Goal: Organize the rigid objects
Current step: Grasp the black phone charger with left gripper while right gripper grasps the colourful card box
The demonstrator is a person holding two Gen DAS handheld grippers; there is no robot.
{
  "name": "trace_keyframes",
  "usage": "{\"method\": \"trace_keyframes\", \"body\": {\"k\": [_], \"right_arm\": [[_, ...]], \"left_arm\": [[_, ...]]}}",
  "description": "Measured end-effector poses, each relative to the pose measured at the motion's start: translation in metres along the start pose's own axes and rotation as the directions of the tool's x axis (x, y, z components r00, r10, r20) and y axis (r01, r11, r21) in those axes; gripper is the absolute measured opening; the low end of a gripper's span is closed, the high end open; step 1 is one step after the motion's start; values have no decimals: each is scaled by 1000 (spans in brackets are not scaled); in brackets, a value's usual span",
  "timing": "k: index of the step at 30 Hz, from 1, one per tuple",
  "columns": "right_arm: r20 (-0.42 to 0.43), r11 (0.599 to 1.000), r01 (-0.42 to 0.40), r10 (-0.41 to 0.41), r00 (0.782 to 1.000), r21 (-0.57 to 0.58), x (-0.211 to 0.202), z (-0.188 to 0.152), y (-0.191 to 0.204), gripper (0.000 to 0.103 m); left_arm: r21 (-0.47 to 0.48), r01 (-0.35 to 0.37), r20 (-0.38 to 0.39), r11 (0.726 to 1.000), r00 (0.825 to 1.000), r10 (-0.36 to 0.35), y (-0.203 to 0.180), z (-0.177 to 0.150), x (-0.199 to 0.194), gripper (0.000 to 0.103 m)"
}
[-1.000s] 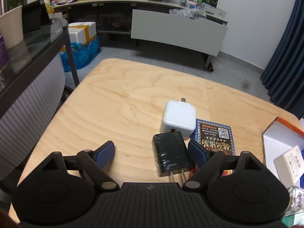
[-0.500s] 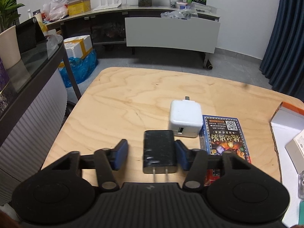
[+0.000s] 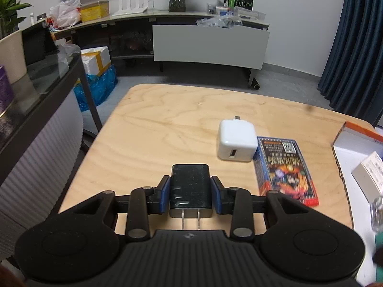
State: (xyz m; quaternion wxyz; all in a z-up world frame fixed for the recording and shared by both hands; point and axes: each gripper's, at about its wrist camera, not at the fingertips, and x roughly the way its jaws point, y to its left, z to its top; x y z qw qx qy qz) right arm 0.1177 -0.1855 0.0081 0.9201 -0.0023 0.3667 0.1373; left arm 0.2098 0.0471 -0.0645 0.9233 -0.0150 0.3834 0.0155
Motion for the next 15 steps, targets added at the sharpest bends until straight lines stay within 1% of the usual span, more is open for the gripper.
{"method": "trace_keyframes", "body": {"k": [3, 8, 15], "right_arm": [[-10, 1000, -27, 27, 1000, 5, 13, 8, 7, 84], [-51, 998, -58, 58, 997, 4, 46, 25, 24, 85], [-120, 999, -36, 40, 992, 34, 103, 42, 42, 85]], "left_arm": [[9, -4, 21, 1000, 1000, 4, 6, -7, -12, 36], [-15, -8, 51, 1000, 999, 9, 20, -12, -32, 36], [-49, 6, 79, 999, 997, -2, 31, -14, -45, 36]]}}
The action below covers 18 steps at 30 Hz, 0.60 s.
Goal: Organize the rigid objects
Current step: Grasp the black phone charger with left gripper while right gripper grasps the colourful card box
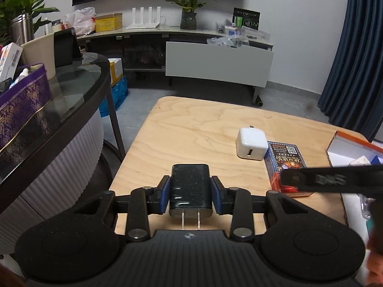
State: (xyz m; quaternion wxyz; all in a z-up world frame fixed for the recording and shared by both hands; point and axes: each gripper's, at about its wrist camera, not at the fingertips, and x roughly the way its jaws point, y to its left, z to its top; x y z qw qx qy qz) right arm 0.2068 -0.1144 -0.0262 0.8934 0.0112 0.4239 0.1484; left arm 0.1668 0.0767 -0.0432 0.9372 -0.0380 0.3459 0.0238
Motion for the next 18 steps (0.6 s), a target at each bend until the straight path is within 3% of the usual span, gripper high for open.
{"method": "trace_keyframes", "body": {"k": [7, 8, 10, 18], "right_arm": [[-23, 995, 92, -93, 995, -42, 33, 9, 17, 84], [-13, 994, 105, -106, 994, -42, 33, 9, 18, 74], [-1, 995, 93, -93, 996, -37, 33, 9, 16, 72], [98, 999, 51, -50, 994, -11, -20, 0, -1, 71]], "left_arm": [[-26, 7, 4, 1000, 1000, -7, 6, 5, 9, 36], [-32, 5, 5, 999, 1000, -5, 7, 7, 12, 36], [-42, 5, 4, 999, 1000, -5, 8, 13, 18, 36], [14, 6, -28, 1000, 1000, -6, -12, 45, 74, 36]]}}
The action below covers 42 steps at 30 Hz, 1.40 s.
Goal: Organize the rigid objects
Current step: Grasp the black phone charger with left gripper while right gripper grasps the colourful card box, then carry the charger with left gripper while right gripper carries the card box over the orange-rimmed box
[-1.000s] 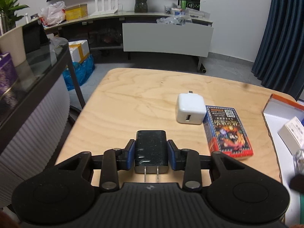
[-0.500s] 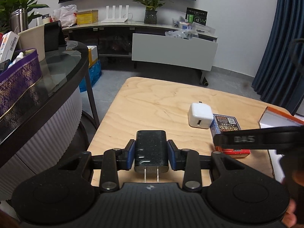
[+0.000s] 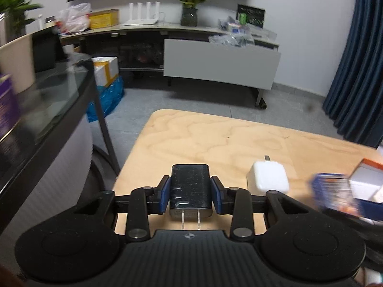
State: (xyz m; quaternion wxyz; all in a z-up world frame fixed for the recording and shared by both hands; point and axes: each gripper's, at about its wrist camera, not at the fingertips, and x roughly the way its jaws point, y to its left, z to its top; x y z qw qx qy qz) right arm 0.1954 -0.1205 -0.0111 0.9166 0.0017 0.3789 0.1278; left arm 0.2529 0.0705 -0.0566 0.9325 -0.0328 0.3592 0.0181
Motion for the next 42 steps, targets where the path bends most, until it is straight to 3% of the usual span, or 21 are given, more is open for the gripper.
{"method": "trace_keyframes", "body": {"k": [6, 9, 11, 14, 20, 26, 32, 42], "right_arm": [[66, 998, -2, -2, 998, 61, -58, -11, -42, 71], [90, 995, 37, -45, 995, 92, -87, -21, -66, 71], [106, 991, 73, -85, 991, 110, -104, -27, -80, 71], [122, 983, 119, -136, 983, 139, -125, -33, -101, 71], [152, 973, 140, -169, 974, 185, -162, -48, -126, 71], [191, 967, 138, -180, 965, 217, -199, -64, -139, 71], [220, 969, 145, -189, 957, 199, -233, -76, -147, 71], [237, 967, 142, -192, 952, 211, -263, -92, -162, 71]], "left_arm": [[70, 122, -44, 990, 992, -119, -38, 10, 29, 36], [130, 261, -82, 957, 964, -252, -74, 1, 21, 36], [186, 317, -80, 930, 948, -307, -103, -9, 4, 36], [167, 395, -89, 903, 919, -385, -131, -18, -22, 36], [218, 381, -29, 898, 923, -384, -165, -31, -98, 36], [276, 305, 27, 911, 945, -325, -190, -48, -169, 36], [290, 262, 50, 920, 956, -288, -205, -52, -190, 36], [270, 251, 56, 929, 960, -276, -216, -72, -218, 36]]}}
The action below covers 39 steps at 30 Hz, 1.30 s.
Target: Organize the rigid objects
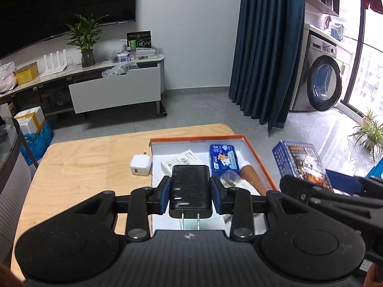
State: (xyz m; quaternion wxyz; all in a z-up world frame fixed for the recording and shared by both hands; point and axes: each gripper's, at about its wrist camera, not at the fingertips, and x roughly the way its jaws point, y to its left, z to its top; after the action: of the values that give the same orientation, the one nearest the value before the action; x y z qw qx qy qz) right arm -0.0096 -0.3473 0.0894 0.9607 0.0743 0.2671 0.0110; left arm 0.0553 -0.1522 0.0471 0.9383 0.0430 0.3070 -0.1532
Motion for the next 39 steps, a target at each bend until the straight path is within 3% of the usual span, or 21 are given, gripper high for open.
{"method": "trace_keyframes", "body": {"k": [33, 36, 39], "right_arm": [[-16, 1000, 11, -11, 1000, -16, -15, -5, 1, 71], [-22, 1000, 13, -13, 1000, -21, -13, -7, -1, 71], [-26, 1000, 24, -24, 999, 1, -13, -8, -6, 71]], "left_arm": [[-29, -19, 17, 999, 1000, 19, 1, -15, -15, 36], [-39, 1, 6, 999, 1000, -1, 5, -17, -10, 34], [-43, -25, 14, 999, 1000, 25, 21, -18, -8, 33]]}}
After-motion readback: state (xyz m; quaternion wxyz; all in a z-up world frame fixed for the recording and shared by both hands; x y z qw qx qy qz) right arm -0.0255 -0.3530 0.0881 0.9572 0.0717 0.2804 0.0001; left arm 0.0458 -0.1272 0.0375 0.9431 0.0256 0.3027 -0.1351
